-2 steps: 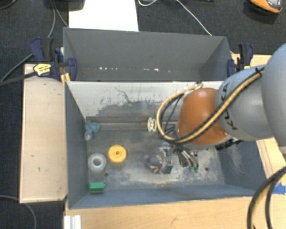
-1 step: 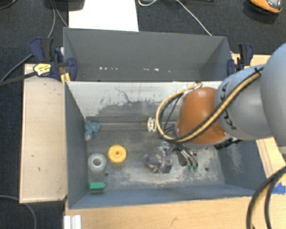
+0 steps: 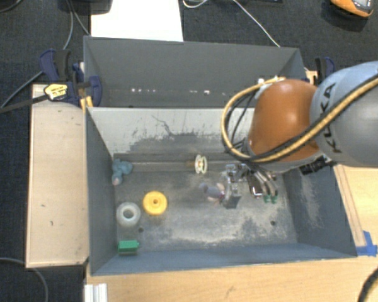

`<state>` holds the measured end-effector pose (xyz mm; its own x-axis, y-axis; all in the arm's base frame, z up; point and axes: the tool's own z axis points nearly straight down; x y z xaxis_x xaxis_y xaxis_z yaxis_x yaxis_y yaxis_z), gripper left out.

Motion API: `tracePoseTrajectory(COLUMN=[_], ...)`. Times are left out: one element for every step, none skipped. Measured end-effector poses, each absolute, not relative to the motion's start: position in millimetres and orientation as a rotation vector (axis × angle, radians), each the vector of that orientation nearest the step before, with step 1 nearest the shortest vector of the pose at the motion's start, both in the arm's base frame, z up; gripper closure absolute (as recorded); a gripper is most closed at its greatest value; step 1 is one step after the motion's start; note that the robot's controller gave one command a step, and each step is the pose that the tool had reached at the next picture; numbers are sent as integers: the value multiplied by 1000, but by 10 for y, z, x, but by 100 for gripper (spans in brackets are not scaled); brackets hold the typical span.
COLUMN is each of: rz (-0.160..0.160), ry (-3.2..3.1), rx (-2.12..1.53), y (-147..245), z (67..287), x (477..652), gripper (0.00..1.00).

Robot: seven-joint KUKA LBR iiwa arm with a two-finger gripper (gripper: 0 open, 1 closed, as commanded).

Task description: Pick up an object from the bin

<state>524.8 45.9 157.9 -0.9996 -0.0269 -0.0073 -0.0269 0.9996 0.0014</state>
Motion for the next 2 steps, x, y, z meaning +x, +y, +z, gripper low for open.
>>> tracePoseTrajectory(rz=[1, 6], ry=[3123, 3126], rx=[48, 14], y=[33, 363], z=[1941, 2221], x=[5183, 5492], gripper=[100, 100])
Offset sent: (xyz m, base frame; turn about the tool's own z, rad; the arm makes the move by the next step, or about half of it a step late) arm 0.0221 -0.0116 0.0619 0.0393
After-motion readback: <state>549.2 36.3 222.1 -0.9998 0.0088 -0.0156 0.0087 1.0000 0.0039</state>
